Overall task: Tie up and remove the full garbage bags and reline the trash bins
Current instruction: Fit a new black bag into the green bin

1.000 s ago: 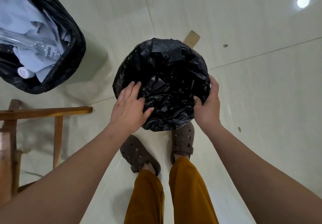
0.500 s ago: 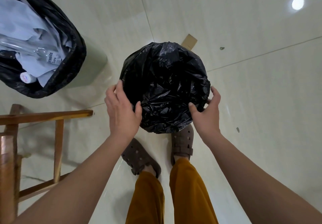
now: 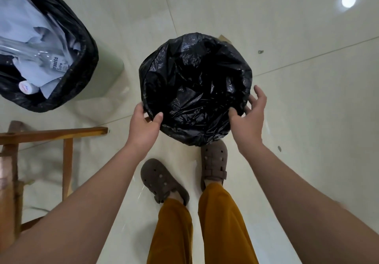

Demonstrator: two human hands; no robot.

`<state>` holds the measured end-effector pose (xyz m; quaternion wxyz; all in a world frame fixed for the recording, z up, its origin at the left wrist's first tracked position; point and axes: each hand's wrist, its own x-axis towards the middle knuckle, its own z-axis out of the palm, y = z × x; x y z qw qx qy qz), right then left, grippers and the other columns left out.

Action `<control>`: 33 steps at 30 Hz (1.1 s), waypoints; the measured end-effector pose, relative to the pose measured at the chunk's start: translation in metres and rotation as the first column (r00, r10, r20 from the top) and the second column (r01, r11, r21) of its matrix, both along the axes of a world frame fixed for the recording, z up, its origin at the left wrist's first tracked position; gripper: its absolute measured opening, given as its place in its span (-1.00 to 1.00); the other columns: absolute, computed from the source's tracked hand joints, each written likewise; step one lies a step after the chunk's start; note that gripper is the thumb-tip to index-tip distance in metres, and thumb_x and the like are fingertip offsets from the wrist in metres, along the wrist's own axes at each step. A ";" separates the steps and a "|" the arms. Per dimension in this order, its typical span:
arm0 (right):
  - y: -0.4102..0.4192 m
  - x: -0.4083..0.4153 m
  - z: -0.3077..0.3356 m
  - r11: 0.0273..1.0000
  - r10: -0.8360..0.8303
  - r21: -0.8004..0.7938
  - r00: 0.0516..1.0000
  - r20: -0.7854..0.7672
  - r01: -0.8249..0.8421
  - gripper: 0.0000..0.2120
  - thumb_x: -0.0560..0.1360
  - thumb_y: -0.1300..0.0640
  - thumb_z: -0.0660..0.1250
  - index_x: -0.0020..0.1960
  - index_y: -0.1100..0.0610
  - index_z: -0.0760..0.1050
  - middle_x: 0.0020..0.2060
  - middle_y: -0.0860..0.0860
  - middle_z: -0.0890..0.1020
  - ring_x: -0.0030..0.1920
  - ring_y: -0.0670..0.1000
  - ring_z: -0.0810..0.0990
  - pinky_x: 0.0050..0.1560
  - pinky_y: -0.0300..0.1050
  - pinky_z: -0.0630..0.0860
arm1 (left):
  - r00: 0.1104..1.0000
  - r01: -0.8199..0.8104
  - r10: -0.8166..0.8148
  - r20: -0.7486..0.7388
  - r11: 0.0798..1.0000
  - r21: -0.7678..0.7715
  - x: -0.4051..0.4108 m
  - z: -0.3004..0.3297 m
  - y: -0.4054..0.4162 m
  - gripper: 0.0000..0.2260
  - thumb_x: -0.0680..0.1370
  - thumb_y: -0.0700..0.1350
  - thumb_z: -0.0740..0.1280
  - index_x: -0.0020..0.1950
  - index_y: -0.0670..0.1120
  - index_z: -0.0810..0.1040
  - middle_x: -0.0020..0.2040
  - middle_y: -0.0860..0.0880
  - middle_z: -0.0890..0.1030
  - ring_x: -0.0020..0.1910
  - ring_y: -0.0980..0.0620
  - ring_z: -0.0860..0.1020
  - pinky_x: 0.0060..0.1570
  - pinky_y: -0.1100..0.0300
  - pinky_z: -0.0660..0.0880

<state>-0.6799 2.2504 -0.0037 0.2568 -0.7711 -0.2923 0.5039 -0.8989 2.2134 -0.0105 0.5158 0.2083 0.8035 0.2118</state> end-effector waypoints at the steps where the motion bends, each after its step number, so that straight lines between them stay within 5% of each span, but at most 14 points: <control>1: -0.004 -0.004 0.003 1.000 0.026 0.006 0.998 0.064 -0.026 -0.31 0.50 0.27 0.33 0.49 -0.08 0.10 0.37 -0.07 0.38 0.31 -0.05 0.43 0.28 -0.01 0.49 | 0.991 0.078 -0.074 -0.116 0.996 0.036 0.000 0.002 0.001 -0.64 0.56 -0.10 0.35 0.34 0.01 0.37 0.22 0.04 0.47 0.12 0.07 0.51 0.25 0.10 0.46; 3: -0.013 -0.012 0.007 0.999 0.049 -0.015 0.989 0.142 -0.047 -0.31 0.49 0.17 0.38 0.49 -0.04 0.09 0.36 0.00 0.35 0.33 -0.02 0.38 0.35 0.05 0.42 | 0.964 0.140 -0.109 -0.241 0.983 0.116 -0.001 0.006 0.007 -0.52 0.55 -0.10 0.36 0.43 -0.03 0.29 0.25 0.01 0.38 0.15 0.02 0.49 0.18 0.13 0.47; 6: -0.025 -0.023 0.008 0.989 0.010 -0.144 1.000 0.014 -0.008 -0.30 0.47 0.16 0.38 0.43 -0.16 0.04 0.20 0.01 0.47 0.18 0.02 0.53 0.20 0.08 0.55 | 0.980 0.093 -0.065 -0.189 0.986 0.141 -0.005 0.008 0.020 -0.53 0.56 -0.24 0.30 0.44 0.01 0.30 0.17 0.02 0.45 -0.01 -0.07 0.60 -0.03 0.05 0.57; 8: -0.026 -0.023 0.006 0.975 -0.031 -0.223 0.996 -0.081 0.013 -0.28 0.46 0.23 0.33 0.39 -0.23 0.01 0.03 -0.03 0.54 0.01 0.01 0.61 0.02 0.07 0.63 | 0.990 0.056 -0.045 -0.136 0.995 0.077 -0.009 0.007 0.025 -0.63 0.54 -0.28 0.29 0.31 0.01 0.42 0.08 0.01 0.50 -0.05 -0.11 0.61 -0.09 0.03 0.59; 12: -0.007 -0.009 0.006 0.981 -0.075 -0.177 0.996 0.041 0.081 -0.28 0.45 0.36 0.25 0.43 -0.15 0.06 -0.04 -0.04 0.52 -0.13 0.02 0.59 -0.25 -0.17 0.52 | 0.996 0.051 -0.046 0.070 0.996 -0.077 -0.019 0.007 0.027 -0.94 0.54 -0.22 0.35 -0.03 -0.09 0.52 -0.09 -0.09 0.61 -0.24 -0.01 0.64 -0.19 0.13 0.61; 14: 0.003 0.000 0.010 0.987 -0.107 -0.106 0.987 0.116 0.119 -0.30 0.48 0.38 0.23 0.46 -0.12 0.09 0.06 -0.09 0.49 -0.08 0.00 0.58 -0.20 -0.16 0.52 | 0.985 0.171 -0.166 0.045 0.971 -0.168 -0.018 0.010 0.027 -0.81 0.52 -0.09 0.41 0.07 -0.14 0.55 -0.05 -0.07 0.65 -0.20 0.02 0.63 -0.11 0.11 0.56; 16: 0.010 0.006 0.015 0.991 -0.105 -0.063 0.978 0.181 0.118 -0.34 0.50 0.35 0.24 0.47 -0.08 0.11 0.22 -0.04 0.44 0.11 -0.01 0.52 0.03 -0.10 0.54 | 0.957 0.232 -0.257 -0.131 0.955 -0.183 -0.014 0.012 0.030 -0.59 0.50 0.01 0.43 0.28 -0.10 0.47 0.11 0.00 0.58 -0.02 0.00 0.58 -0.03 0.13 0.49; 20: 0.013 0.006 0.022 0.976 -0.111 -0.173 0.984 0.139 0.135 -0.32 0.50 0.24 0.31 0.49 -0.02 0.05 0.32 0.10 0.35 0.14 0.06 0.47 0.13 -0.05 0.50 | 0.923 0.241 -0.208 -0.324 0.968 0.065 -0.006 0.022 0.056 -0.49 0.52 -0.07 0.38 0.43 -0.07 0.34 0.31 -0.03 0.46 0.08 0.02 0.51 0.03 0.19 0.40; 25: 0.008 -0.001 0.021 0.975 -0.084 -0.206 0.996 -0.007 0.080 -0.34 0.52 0.28 0.26 0.45 -0.11 0.02 0.22 0.03 0.47 0.15 0.10 0.55 0.18 0.10 0.56 | 0.909 0.386 -0.339 -0.244 0.906 0.177 0.008 0.022 0.099 -0.51 0.51 -0.25 0.30 0.42 0.03 0.40 0.23 0.17 0.52 0.22 0.00 0.51 0.27 0.08 0.44; 29: 0.011 0.010 0.008 0.978 -0.056 -0.205 0.995 -0.086 0.038 -0.29 0.47 0.36 0.18 0.43 -0.20 0.04 0.14 -0.06 0.50 0.06 0.02 0.56 -0.04 -0.04 0.62 | 0.935 0.330 -0.300 -0.187 0.930 0.159 0.013 0.010 0.113 -0.48 0.41 -0.33 0.21 0.25 0.16 0.50 -0.01 0.26 0.57 0.08 0.04 0.56 0.18 0.04 0.52; 33: 0.015 0.023 -0.002 0.981 0.039 -0.187 0.994 -0.100 -0.057 -0.28 0.42 0.38 0.17 0.43 -0.17 0.11 0.10 -0.16 0.49 0.15 -0.02 0.51 0.15 0.00 0.55 | 0.983 0.184 -0.182 -0.024 0.982 0.054 0.010 -0.003 0.106 -0.44 0.44 -0.35 0.25 0.32 0.16 0.44 0.07 0.18 0.57 0.10 0.08 0.55 0.00 0.19 0.52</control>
